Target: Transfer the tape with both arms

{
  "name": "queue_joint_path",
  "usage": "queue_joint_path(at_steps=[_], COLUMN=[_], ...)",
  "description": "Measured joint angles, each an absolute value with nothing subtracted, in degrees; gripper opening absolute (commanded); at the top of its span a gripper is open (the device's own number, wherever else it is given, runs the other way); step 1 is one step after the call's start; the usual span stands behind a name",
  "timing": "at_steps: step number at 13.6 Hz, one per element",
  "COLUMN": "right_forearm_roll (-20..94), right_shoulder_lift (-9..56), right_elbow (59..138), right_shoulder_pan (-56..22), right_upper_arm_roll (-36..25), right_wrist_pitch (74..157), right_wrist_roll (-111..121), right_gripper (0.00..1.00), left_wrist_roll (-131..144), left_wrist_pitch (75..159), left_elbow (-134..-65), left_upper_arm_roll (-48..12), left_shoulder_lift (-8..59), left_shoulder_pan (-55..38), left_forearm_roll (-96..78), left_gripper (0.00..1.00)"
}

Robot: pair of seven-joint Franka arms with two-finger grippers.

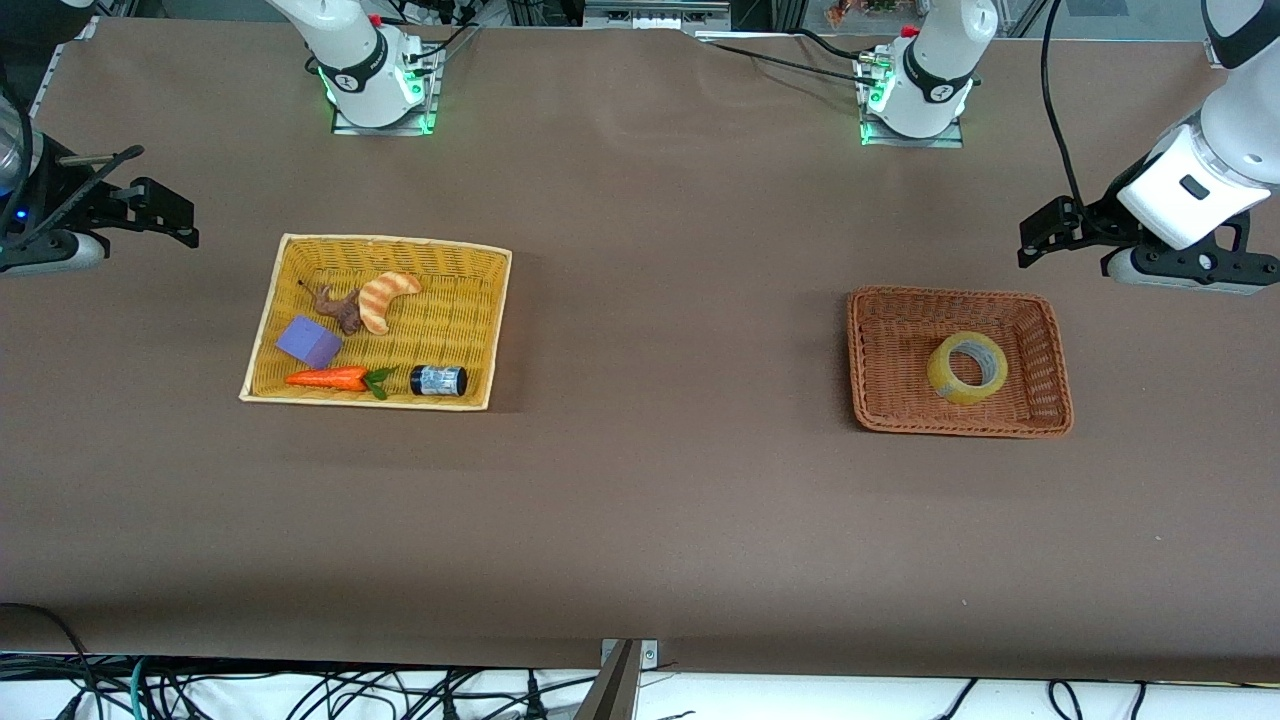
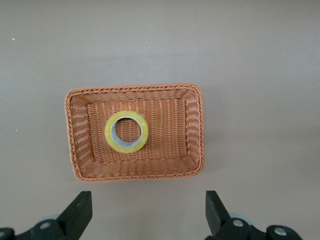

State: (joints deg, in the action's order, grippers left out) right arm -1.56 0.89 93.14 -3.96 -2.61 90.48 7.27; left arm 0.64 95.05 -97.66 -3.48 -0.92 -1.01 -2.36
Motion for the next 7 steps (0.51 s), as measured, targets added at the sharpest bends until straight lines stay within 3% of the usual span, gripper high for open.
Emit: queue_joint_path(at_steps=[7], right_forearm_roll=[-1.5], right_shoulder_lift=[0.9], right_elbow=[93.1], right_shoulder_pan=[-4.0], right_upper_arm_roll=[-2.7], right_wrist_pitch=[90.5], right_wrist_roll=[7.3], right_gripper=[1.00], left_wrist_roll=[0.6], left_wrist_pitch=[93.5], left_elbow=[-97.7], left_upper_arm_roll=[-3.5], left_shoulder_lift=[-0.9], left_shoulder_pan=[-1.0], left_forearm_roll=[-2.3], left_gripper=[1.00])
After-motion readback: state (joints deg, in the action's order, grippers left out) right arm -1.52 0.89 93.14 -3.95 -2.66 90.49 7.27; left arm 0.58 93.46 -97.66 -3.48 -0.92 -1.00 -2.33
